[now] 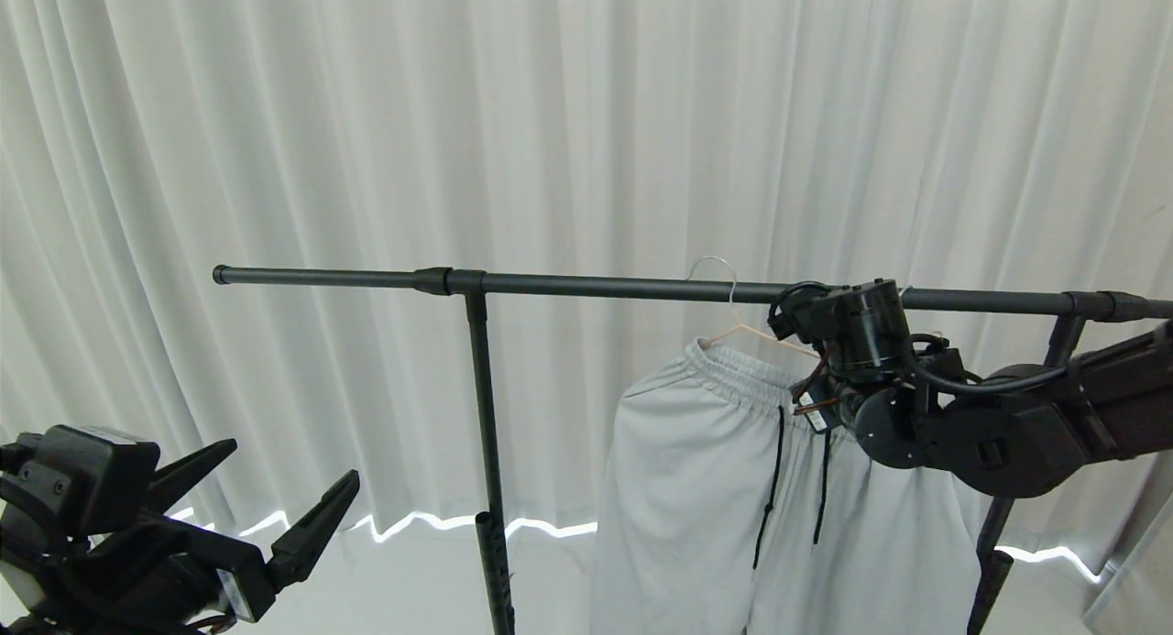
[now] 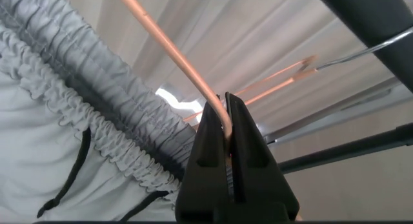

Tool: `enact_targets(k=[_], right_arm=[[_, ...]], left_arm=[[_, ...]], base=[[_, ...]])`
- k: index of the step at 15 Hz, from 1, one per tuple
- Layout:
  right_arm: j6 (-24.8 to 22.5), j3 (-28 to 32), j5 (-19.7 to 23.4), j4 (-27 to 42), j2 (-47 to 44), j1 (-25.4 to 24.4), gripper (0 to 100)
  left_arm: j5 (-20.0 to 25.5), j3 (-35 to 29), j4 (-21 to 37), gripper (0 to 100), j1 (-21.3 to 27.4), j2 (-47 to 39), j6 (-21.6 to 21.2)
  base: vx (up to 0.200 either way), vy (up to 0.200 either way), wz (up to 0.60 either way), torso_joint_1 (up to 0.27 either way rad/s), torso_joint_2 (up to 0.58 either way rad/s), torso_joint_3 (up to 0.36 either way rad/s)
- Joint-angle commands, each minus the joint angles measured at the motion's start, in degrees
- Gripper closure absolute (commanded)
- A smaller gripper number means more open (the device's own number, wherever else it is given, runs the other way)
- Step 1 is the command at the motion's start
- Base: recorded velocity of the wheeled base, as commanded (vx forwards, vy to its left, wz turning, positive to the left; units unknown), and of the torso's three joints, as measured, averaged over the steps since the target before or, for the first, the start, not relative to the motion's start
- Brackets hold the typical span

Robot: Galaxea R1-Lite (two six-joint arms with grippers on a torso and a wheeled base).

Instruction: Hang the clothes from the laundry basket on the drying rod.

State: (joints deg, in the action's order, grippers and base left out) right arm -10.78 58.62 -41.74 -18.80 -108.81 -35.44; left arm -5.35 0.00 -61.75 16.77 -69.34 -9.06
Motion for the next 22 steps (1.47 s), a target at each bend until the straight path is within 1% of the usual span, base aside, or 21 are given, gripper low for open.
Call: enact_targets(k=[1, 5, 9, 14, 19, 22], right_arm=[[0.0, 0.1, 0.0, 0.0, -0.5, -0.2, 100], [0.0, -0.2, 0.0, 0.0, -0.7, -0.5, 100], [0.1, 0.4, 0.0, 0.0, -1.9, -2.0, 100], [0.4, 2.0, 0.0, 0.0, -3.0, -1.7, 100], [1.5, 2.5, 0.0, -0.3, -5.4, -2.5, 100], [3.0, 3.6, 0.1, -0.4, -5.9, -3.4, 100]], left_arm=[[0.0, 0.0, 0.0, 0, 0.0, -0.1, 0.0], [0.0, 0.0, 0.0, 0, 0.0, -0.1, 0.0], [0.0, 0.0, 0.0, 0, 0.0, -0.1, 0.0], [0.0, 0.0, 0.0, 0, 0.0, -0.1, 0.0], [0.0, 0.0, -0.1, 0, 0.0, 0.0, 0.0], [0.0, 0.0, -0.1, 0, 0.0, 0.0, 0.0]], base=[[0.000, 0.000, 0.00, 0.000, 0.00, 0.000], [0.000, 0.000, 0.00, 0.000, 0.00, 0.000], [0.000, 0.000, 0.00, 0.000, 0.00, 0.000], [0.000, 0.000, 0.00, 0.000, 0.00, 0.000], [0.000, 0.000, 0.00, 0.000, 0.00, 0.000], [0.000, 0.000, 0.00, 0.000, 0.00, 0.000]])
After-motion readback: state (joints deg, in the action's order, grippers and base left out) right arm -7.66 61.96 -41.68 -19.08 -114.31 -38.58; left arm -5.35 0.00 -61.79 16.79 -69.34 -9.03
